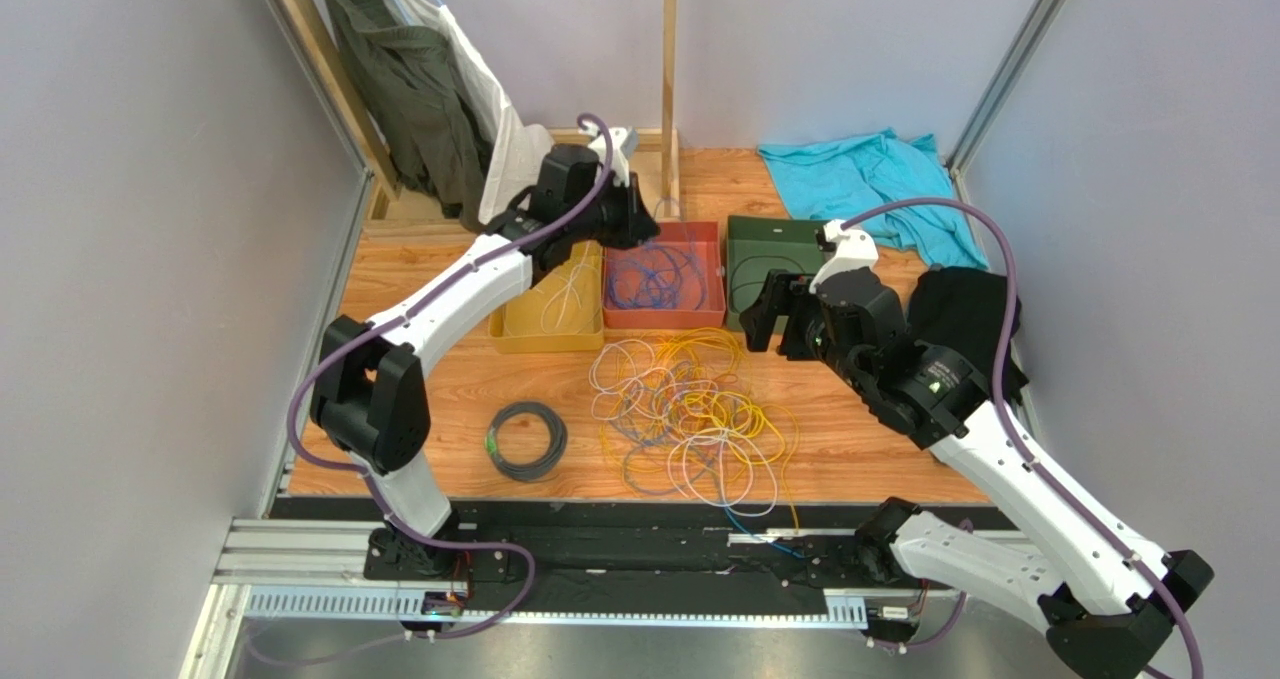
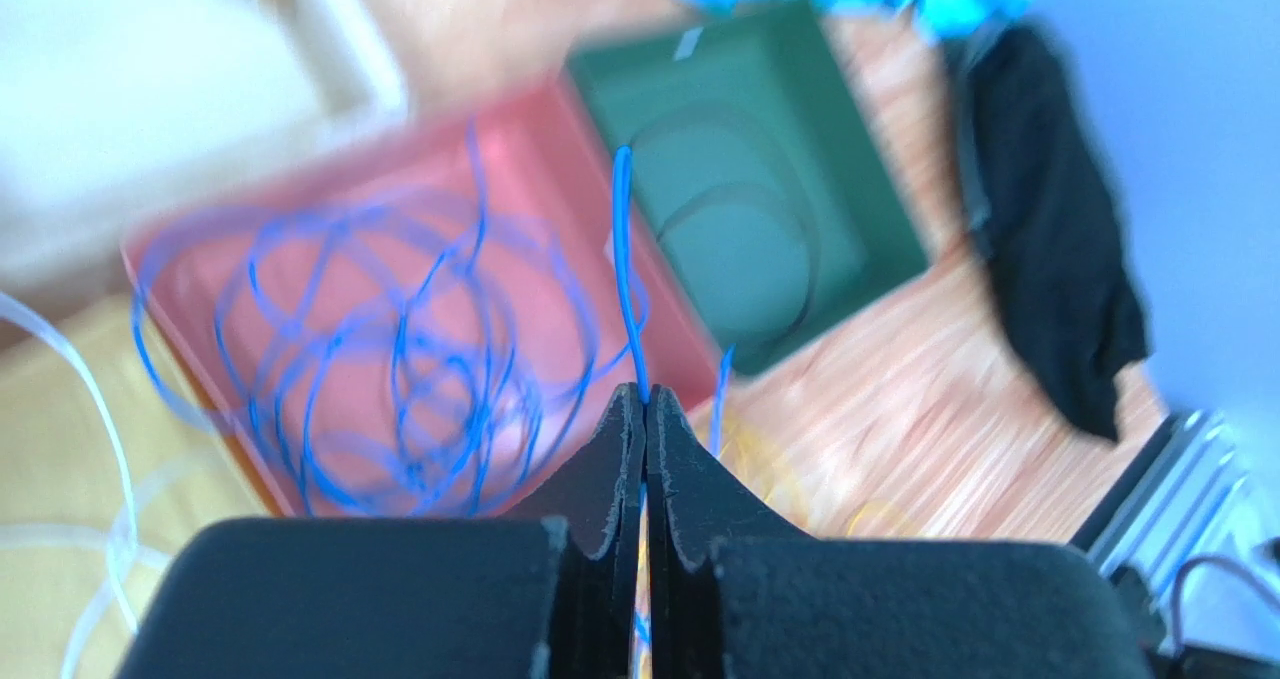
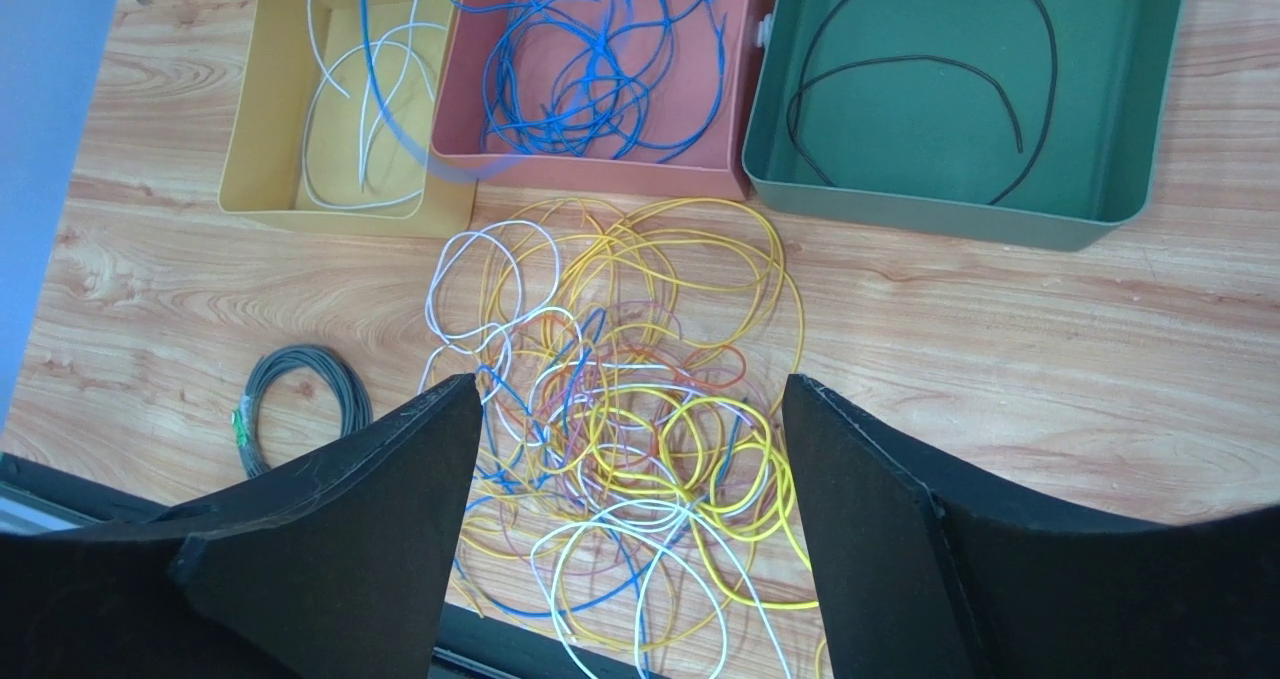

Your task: Untangle the cables

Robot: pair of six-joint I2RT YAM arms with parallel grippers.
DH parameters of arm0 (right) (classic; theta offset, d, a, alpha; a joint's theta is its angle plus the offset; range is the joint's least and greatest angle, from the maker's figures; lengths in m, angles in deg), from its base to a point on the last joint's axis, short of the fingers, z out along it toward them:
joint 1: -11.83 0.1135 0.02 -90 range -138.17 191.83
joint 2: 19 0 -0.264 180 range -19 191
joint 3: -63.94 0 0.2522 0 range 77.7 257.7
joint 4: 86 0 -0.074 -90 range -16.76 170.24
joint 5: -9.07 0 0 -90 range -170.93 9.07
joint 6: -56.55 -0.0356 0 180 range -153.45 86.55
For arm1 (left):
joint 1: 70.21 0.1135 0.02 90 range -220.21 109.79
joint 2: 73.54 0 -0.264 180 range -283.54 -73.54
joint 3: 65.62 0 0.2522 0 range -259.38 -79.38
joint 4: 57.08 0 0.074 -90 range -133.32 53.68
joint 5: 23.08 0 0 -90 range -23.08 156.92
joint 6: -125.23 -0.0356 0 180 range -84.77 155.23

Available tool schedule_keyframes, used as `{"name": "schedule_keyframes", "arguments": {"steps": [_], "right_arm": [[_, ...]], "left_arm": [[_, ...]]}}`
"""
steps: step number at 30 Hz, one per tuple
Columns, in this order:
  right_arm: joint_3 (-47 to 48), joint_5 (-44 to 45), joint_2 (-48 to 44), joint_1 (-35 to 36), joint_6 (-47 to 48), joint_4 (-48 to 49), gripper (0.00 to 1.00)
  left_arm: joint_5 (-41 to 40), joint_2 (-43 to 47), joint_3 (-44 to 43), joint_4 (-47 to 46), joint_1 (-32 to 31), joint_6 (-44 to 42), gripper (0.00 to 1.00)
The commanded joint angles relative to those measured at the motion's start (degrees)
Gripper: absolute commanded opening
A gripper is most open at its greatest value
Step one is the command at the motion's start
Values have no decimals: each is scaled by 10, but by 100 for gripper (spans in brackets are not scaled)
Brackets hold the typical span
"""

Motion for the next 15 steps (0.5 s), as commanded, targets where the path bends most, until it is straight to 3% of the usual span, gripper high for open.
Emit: {"name": "schedule_keyframes", "arguments": {"steps": [1, 8, 15], "right_arm": [[2, -5, -17, -4, 1, 18, 78], [3, 5, -17, -4, 14, 7, 78], [7, 8, -7, -4, 24, 6, 78]], "left_arm": [[-11, -8, -59, -5, 2, -4, 0], [-28, -71, -103, 7, 1, -45, 0], [-77, -119, -81, -35, 1, -82, 0]]}}
